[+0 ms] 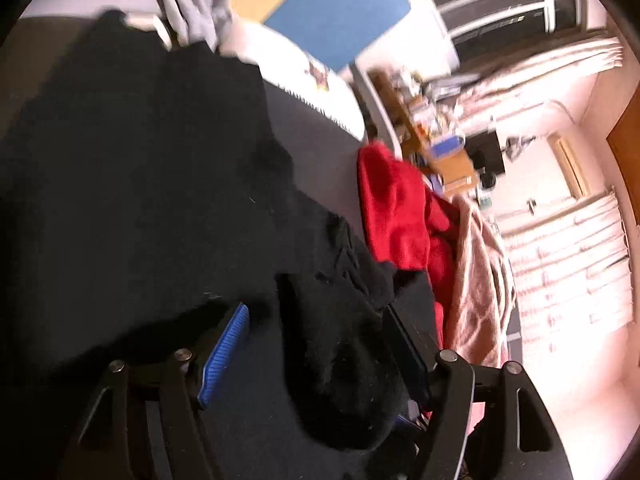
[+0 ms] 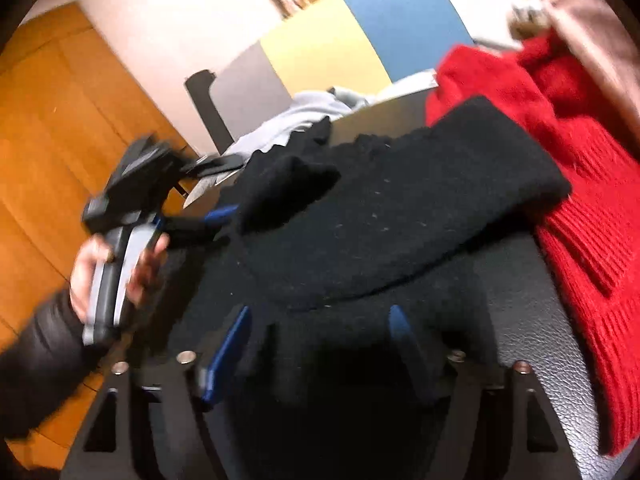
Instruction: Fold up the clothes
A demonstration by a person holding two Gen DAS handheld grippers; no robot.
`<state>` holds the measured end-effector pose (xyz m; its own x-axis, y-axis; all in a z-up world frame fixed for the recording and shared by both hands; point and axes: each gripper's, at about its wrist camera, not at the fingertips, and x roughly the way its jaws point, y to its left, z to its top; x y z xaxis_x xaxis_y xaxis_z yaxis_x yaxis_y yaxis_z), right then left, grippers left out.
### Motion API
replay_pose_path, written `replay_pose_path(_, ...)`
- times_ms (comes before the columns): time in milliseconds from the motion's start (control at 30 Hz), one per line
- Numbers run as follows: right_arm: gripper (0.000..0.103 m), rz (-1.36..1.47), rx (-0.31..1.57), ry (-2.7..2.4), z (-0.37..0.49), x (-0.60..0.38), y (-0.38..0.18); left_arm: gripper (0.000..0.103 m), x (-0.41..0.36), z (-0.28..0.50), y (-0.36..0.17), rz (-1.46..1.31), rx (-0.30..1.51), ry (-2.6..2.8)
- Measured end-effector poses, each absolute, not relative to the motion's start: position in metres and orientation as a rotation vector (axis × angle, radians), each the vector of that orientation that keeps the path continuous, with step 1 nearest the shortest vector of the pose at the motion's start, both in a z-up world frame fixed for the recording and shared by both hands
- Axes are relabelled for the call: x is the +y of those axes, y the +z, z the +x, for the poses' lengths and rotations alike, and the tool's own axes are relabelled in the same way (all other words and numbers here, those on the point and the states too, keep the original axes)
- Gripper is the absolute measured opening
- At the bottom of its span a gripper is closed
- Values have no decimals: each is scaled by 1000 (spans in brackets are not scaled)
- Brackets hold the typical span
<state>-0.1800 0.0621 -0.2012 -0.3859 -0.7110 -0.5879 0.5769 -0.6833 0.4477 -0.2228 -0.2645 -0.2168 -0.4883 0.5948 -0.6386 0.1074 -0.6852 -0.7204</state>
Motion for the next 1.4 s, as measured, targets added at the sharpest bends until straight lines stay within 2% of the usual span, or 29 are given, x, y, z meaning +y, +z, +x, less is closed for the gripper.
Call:
replay_pose_path(67,90,984,-172,-2093,-178,56,-201,71,-255,-232,-219,-1421,-989,2220)
replay_pose_path(167,95,969,-194,-2066,-180,58,-203,69,-234,-243,-215,-1469,-848,2221)
replay_pose_path(200,95,966,-209,-2059,-181,60,-203,62,-230,-246,-214,-1484,-829,2220)
replay_pose_path(233,95,963,-222,-2054,-182,62,-204,38,-226,-248,-214,-1501,-811,2218)
replay_pose_path(267,95,960,-226,-2052,-183,60,-204,22,-223,-250,-216,-1529,-799,2210)
replay_pose_path(300,95,959,-226,-2052,-184,58,-205,2,-220,-251,-218,-1554,-789,2204)
replay_pose_path(367,96,955,-223,-2052,-186,54,-205,4,-223,-247,-216,-1527,-827,2212)
replay_pose_path(567,97,949,-222,-2047,-186,53,-205,4,-302,-205,-137,-1041,-1172,2321)
replay_pose_path(733,99,948,-215,-2044,-185,52,-205,4,-372,-136,-81,-739,-1255,2480)
replay_pose_path(800,99,948,-212,-2046,-185,52,-205,4,-384,-107,-82,-706,-1272,2515)
replay_pose_path(967,99,949,-203,-2047,-183,52,-206,4,-402,-36,-125,-791,-1347,2575)
replay_pose_path(1200,101,997,-158,-2056,-182,45,-199,4,-413,-18,-190,-989,-1473,2566)
replay_pose_path(1267,103,1043,-174,-2045,-188,39,-195,4,-415,-22,-189,-990,-1450,2580)
replay_pose_path(1400,103,1067,-337,-1992,-211,36,-182,4,-426,-27,-160,-845,-1417,2599)
